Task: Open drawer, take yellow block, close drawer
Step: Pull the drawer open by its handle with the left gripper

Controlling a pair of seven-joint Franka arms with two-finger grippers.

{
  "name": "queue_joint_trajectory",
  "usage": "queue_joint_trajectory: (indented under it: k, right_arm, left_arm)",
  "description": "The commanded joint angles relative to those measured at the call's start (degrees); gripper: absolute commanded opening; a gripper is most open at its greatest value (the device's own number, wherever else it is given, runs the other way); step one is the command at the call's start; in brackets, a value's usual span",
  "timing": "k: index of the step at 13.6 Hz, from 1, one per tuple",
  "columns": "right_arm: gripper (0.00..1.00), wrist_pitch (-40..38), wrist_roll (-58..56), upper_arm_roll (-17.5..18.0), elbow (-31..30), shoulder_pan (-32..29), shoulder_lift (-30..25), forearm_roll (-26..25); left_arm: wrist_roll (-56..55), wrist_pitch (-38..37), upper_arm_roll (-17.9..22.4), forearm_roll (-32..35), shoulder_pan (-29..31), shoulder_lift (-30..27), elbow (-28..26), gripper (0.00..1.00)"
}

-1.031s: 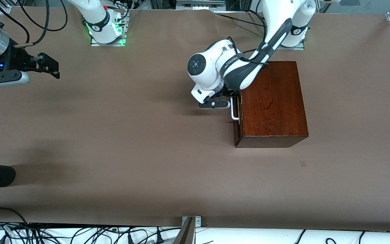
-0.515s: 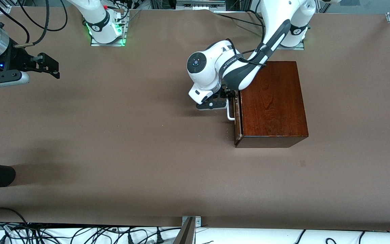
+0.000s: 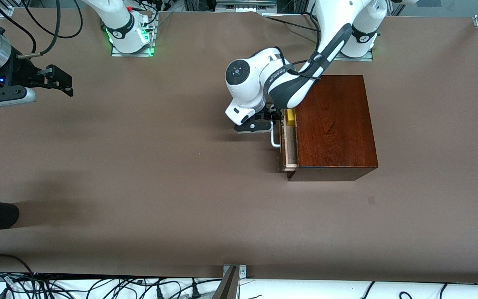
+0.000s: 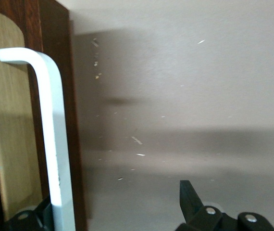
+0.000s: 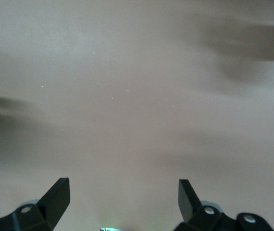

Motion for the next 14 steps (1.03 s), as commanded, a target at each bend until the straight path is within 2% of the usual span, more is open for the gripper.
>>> queue_joint_trajectory:
  k: [1, 5, 14]
  right_arm:
    - [1.00, -1.09, 0.17, 0.25, 1.15, -0.40, 0.39, -0.10]
    - [1.00, -1.09, 0.17, 0.25, 1.15, -0.40, 0.39, -0.01]
    - [1.00, -1.09, 0.17, 0.25, 1.15, -0.40, 0.39, -0.10]
  left_arm:
    - [-0.65, 5.29, -0.19, 0.68, -2.23, 4.44, 3.92, 1.00]
    - [-0.56, 5.30, -0.19, 0.42, -3.72, 6.56, 6.65, 1.00]
    - [-0.56, 5.56, -0.10, 0.15, -6.01, 6.91, 10.69, 1.00]
